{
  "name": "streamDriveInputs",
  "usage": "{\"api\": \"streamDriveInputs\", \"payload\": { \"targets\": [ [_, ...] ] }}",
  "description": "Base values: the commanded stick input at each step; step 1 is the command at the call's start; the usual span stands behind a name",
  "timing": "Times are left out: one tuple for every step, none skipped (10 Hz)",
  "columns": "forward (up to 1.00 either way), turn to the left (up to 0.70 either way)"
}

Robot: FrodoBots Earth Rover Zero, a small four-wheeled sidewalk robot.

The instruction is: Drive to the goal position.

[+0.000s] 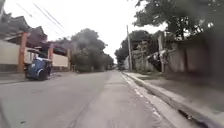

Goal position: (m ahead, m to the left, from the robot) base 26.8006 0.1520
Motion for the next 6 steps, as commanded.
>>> {"api": "streamDriveInputs", "payload": {
  "targets": [
    [0.70, -0.35],
    [0.70, 0.00],
    [0.70, 0.00],
    [0.70, 0.00],
    [0.70, 0.00],
    [0.70, 0.00]
  ]
}}
